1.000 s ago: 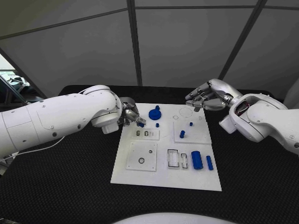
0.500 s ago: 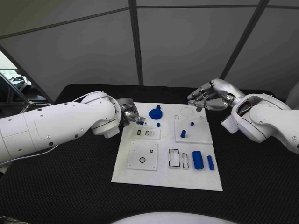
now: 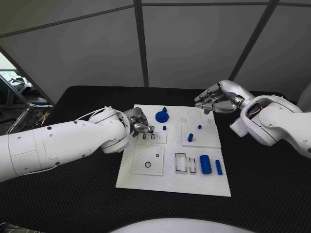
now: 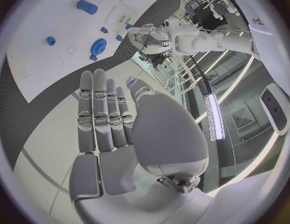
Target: Assemble the parts on the task board
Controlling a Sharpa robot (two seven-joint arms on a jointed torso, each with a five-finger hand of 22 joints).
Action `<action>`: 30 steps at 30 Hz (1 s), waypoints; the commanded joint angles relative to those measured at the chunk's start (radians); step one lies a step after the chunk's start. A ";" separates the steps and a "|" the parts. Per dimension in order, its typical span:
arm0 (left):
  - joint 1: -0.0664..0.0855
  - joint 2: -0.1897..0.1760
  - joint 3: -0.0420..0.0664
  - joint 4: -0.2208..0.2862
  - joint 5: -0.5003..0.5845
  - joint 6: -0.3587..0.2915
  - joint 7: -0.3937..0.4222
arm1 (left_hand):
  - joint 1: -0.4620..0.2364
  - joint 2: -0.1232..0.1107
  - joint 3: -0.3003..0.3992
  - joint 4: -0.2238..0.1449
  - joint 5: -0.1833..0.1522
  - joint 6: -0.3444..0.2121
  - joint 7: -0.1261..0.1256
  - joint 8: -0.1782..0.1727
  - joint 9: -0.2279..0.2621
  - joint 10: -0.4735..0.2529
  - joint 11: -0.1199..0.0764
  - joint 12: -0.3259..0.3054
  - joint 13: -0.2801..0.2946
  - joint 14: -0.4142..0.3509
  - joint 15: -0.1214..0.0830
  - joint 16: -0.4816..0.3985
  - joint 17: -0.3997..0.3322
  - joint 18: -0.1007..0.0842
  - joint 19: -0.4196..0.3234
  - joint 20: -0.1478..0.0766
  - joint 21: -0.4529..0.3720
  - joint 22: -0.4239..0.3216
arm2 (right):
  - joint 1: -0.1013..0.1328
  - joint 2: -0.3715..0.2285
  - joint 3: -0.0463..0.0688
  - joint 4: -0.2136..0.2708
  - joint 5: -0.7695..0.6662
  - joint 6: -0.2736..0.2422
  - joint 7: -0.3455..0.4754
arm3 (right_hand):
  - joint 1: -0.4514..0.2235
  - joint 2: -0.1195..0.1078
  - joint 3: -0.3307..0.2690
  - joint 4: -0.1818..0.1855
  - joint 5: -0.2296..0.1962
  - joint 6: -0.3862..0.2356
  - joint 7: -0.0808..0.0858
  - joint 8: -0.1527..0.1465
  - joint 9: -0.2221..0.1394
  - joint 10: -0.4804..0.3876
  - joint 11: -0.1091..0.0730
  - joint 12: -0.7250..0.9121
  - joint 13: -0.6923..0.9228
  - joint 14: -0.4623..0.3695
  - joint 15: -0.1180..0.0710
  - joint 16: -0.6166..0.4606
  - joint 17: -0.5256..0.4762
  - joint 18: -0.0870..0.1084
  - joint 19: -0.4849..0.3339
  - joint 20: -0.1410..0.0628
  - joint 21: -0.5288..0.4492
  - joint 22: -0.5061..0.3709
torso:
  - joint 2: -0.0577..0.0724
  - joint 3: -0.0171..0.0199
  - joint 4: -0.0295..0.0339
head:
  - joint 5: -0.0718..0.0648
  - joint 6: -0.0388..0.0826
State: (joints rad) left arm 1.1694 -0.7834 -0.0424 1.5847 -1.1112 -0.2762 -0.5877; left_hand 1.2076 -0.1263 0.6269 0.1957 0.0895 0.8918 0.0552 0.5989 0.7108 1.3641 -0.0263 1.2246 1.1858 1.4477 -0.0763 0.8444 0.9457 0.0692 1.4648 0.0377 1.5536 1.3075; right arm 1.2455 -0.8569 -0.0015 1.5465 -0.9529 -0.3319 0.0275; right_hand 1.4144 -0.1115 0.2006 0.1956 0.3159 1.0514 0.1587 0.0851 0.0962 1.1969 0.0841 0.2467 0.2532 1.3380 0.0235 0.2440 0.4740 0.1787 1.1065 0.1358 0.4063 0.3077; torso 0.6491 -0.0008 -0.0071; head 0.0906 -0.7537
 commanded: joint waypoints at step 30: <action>-0.011 0.051 -0.009 -0.044 -0.105 0.078 -0.039 | -0.023 -0.008 0.157 -0.137 0.006 0.003 -0.006 0.008 0.007 0.012 0.002 0.009 0.008 0.000 -0.004 -0.006 0.002 -0.065 0.098 -0.008 0.007 0.247 | 0.002 0.010 0.001 -0.002 -0.017 0.008 0.010 | -0.006 0.006 -0.006 0.002 0.002 0.001 0.006 -0.005 -0.001 0.001 0.003 -0.004 -0.002 0.000 0.003 -0.005 0.002 0.003 0.007 0.000 -0.008 -0.003 | 0.000 -0.0006 -0.0014 | -0.001 -0.014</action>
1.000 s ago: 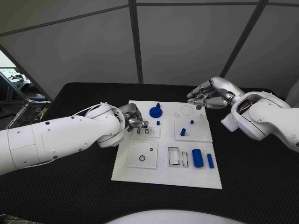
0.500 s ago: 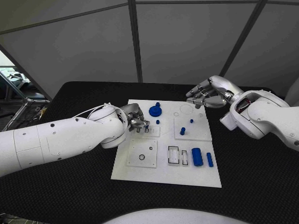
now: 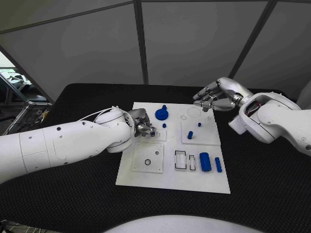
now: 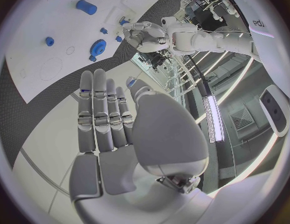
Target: Assemble the parts on the task board
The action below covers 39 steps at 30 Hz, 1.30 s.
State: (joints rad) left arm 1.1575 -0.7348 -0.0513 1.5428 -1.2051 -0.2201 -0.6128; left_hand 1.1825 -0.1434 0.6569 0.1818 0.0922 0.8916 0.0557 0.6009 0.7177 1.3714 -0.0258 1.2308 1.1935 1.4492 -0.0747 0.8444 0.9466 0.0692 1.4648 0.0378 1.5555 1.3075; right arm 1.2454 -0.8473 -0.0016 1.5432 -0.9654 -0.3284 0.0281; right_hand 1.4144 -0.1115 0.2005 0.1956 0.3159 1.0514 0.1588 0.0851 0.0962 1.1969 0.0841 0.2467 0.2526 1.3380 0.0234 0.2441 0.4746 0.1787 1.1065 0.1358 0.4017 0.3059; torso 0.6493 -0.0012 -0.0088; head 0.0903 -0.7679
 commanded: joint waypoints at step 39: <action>0.001 0.004 -0.003 -0.006 -0.008 0.089 -0.034 | -0.006 0.008 0.133 -0.122 0.002 0.002 -0.007 0.007 0.003 0.005 0.002 0.002 -0.001 -0.002 -0.006 -0.007 0.001 -0.065 0.098 -0.009 0.005 0.247 | 0.002 0.002 0.001 0.000 -0.018 0.027 0.000 | -0.015 0.007 -0.008 0.008 0.005 0.000 0.006 -0.006 -0.001 0.000 0.004 -0.005 -0.004 0.000 0.004 -0.009 0.003 0.003 0.009 0.001 -0.009 -0.005 | 0.000 -0.0002 0.0010 | -0.007 0.003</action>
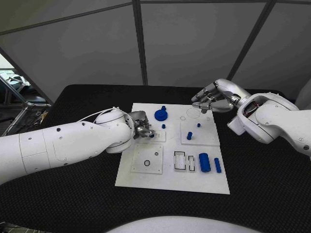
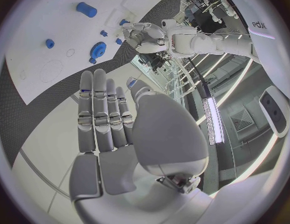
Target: Assemble the parts on the task board
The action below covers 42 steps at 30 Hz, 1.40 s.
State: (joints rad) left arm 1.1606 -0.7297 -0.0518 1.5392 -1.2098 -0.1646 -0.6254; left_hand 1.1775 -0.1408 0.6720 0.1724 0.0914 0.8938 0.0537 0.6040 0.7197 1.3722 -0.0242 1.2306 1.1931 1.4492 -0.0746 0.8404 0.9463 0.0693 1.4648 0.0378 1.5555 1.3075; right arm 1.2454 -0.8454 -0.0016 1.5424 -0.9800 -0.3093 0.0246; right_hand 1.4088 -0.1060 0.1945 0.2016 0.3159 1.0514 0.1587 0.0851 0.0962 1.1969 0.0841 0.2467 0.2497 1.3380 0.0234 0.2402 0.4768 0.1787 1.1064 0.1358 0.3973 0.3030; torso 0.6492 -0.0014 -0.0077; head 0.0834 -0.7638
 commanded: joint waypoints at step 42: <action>0.000 0.031 -0.002 -0.046 0.037 0.026 -0.027 | -0.146 -0.002 -0.209 0.015 -0.003 0.047 -0.016 0.006 0.009 0.006 -0.006 0.016 0.010 0.002 -0.010 -0.008 0.010 -0.066 0.099 -0.012 0.005 0.249 | 0.002 0.002 0.001 0.000 -0.003 0.011 0.001 | -0.013 0.002 -0.003 0.005 0.006 0.000 0.006 -0.006 -0.001 0.001 0.004 -0.005 -0.002 0.001 0.004 -0.007 0.002 0.003 0.011 0.001 -0.007 -0.003 | 0.000 0.0012 -0.0007 | -0.008 -0.006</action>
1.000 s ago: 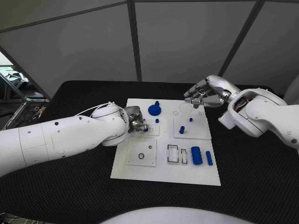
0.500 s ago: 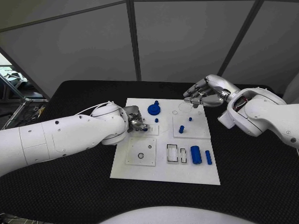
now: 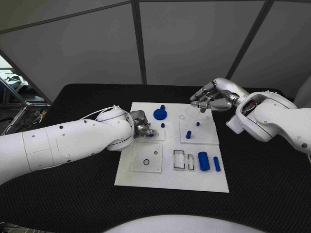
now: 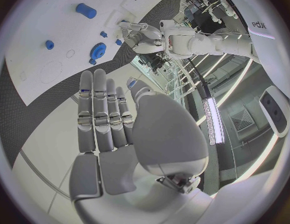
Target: Assemble the parts on the task board
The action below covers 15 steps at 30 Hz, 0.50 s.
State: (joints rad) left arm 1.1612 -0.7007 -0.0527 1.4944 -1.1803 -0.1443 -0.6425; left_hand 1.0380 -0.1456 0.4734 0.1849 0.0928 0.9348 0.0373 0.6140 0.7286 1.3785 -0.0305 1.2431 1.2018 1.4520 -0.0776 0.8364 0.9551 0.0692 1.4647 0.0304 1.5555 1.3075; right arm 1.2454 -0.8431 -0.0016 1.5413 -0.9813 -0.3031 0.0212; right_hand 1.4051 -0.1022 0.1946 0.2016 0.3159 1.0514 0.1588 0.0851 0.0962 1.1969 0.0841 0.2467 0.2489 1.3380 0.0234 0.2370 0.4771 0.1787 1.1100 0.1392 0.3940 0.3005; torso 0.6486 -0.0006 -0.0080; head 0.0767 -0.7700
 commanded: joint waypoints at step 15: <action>-0.001 0.012 -0.001 -0.013 0.008 -0.001 -0.015 | -0.031 0.014 -0.119 0.080 -0.001 0.012 -0.001 -0.005 0.001 0.003 -0.001 0.009 0.007 0.000 -0.007 -0.006 0.004 -0.067 0.101 -0.005 0.009 0.254 | 0.002 -0.003 0.001 0.003 -0.002 0.006 0.003 | -0.012 -0.001 -0.004 0.007 0.007 0.000 0.006 -0.006 -0.001 0.001 0.004 -0.004 -0.002 0.002 0.004 -0.005 0.002 0.003 0.008 -0.002 -0.006 -0.002 | 0.001 -0.0001 0.0001 | -0.004 0.002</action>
State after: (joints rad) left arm 1.1616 -0.6910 -0.0521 1.4834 -1.1772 -0.1460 -0.6435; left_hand 1.0180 -0.1318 0.3621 0.2640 0.0927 0.9385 0.0339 0.6129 0.7306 1.3784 -0.0303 1.2471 1.2077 1.4520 -0.0776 0.8365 0.9577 0.0692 1.4647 0.0304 1.5594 1.3075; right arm 1.2454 -0.8454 -0.0016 1.5423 -0.9813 -0.3022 0.0201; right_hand 1.4051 -0.1022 0.1919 0.2042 0.3196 1.0514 0.1588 0.0851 0.0962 1.1969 0.0841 0.2467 0.2481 1.3380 0.0234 0.2370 0.4780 0.1787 1.1099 0.1392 0.3940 0.2994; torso 0.6493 -0.0005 -0.0079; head 0.0728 -0.7686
